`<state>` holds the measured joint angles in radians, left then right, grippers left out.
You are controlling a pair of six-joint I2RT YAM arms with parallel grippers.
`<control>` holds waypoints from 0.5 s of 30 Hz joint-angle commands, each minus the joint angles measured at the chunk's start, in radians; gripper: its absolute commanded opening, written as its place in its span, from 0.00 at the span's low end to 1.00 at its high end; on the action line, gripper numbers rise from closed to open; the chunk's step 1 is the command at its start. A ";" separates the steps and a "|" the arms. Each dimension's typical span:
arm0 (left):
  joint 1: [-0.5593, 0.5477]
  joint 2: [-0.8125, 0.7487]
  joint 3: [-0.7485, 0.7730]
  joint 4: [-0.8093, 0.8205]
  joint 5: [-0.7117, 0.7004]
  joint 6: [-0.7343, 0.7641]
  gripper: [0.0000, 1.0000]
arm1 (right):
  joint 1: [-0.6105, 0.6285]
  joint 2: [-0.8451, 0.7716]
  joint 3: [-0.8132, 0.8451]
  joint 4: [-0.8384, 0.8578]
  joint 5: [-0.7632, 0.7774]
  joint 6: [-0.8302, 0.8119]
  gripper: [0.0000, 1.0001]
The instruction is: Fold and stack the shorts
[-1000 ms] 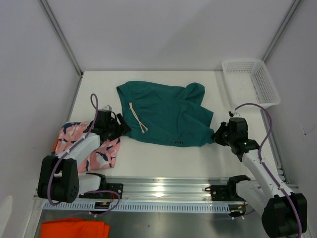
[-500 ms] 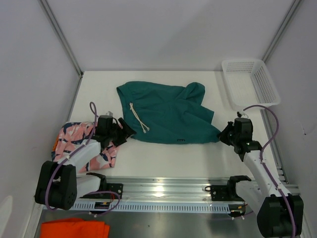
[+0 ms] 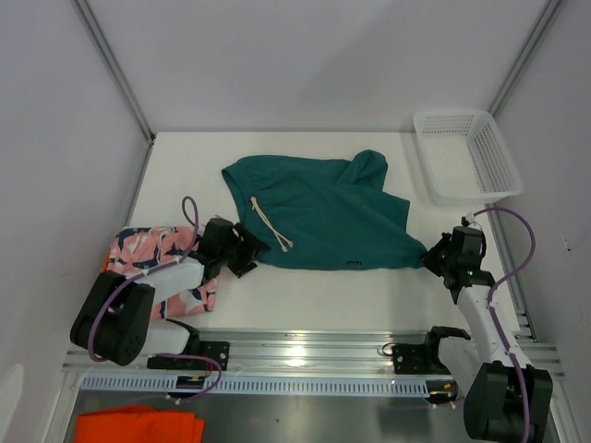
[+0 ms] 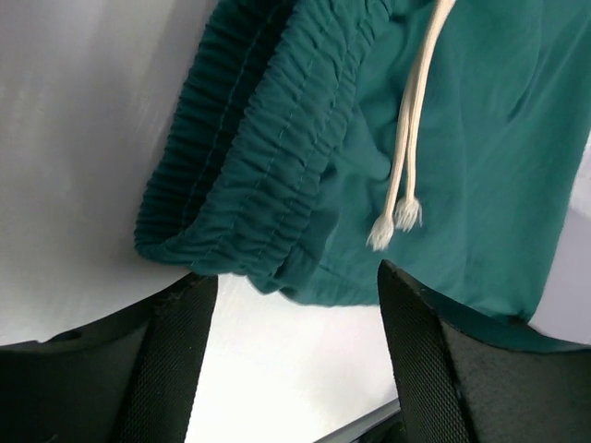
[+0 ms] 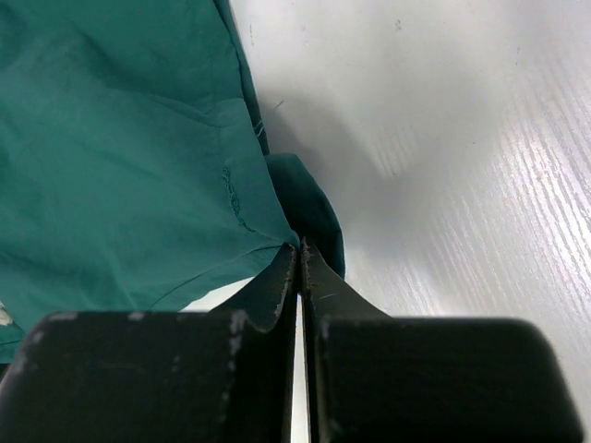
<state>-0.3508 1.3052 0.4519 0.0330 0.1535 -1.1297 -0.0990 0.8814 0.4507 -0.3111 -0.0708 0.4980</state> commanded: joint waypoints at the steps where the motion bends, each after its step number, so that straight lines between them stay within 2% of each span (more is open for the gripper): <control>1: -0.031 0.046 0.018 -0.005 -0.095 -0.137 0.73 | -0.013 -0.015 -0.007 0.058 -0.026 0.007 0.00; 5: -0.033 0.042 -0.004 -0.010 -0.152 -0.258 0.70 | -0.015 -0.015 -0.012 0.075 -0.041 0.025 0.00; 10: -0.040 -0.033 -0.053 -0.073 -0.294 -0.381 0.65 | -0.018 -0.024 -0.009 0.084 -0.044 0.034 0.00; 15: -0.040 -0.092 -0.056 -0.131 -0.394 -0.415 0.63 | -0.019 -0.027 -0.010 0.089 -0.053 0.047 0.00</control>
<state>-0.3851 1.2415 0.4049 -0.0113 -0.1070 -1.4857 -0.1116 0.8726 0.4397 -0.2634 -0.1154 0.5282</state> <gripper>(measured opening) 0.634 0.006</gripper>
